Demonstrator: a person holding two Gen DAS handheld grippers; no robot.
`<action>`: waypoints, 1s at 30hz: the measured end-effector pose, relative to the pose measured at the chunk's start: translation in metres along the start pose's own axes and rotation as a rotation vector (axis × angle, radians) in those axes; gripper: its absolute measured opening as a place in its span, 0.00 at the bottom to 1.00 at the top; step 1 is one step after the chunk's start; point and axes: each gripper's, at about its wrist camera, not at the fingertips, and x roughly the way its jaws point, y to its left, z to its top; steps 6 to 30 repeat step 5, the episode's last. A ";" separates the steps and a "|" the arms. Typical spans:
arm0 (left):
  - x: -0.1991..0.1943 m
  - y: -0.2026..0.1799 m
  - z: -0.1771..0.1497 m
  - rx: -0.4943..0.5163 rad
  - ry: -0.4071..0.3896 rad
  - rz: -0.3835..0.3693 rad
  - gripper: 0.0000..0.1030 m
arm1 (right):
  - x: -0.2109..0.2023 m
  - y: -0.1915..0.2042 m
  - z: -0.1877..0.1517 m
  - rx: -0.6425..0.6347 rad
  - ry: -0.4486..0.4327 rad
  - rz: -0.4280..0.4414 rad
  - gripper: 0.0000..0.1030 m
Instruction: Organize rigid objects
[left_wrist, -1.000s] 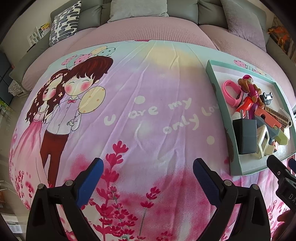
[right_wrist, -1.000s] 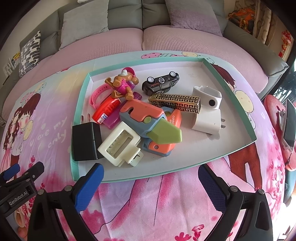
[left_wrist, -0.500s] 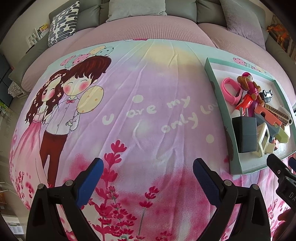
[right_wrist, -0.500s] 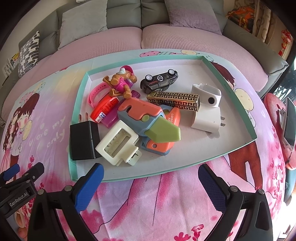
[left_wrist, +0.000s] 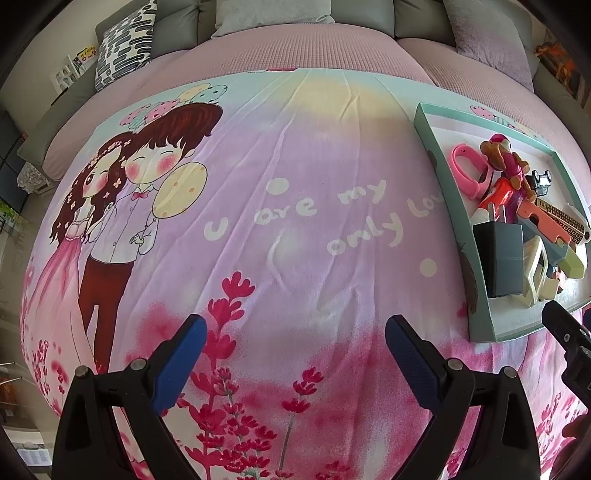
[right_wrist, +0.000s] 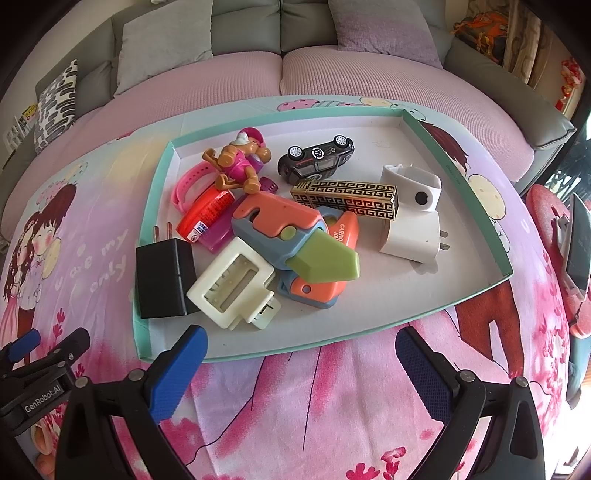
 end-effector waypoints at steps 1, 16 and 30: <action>0.000 -0.001 0.000 0.003 -0.001 0.003 0.94 | 0.000 0.000 0.000 -0.001 0.000 -0.001 1.00; -0.001 -0.001 0.000 0.006 -0.005 -0.002 0.95 | 0.000 0.001 0.000 -0.004 0.001 -0.002 1.00; -0.001 -0.001 0.000 0.006 -0.005 -0.002 0.95 | 0.000 0.001 0.000 -0.004 0.001 -0.002 1.00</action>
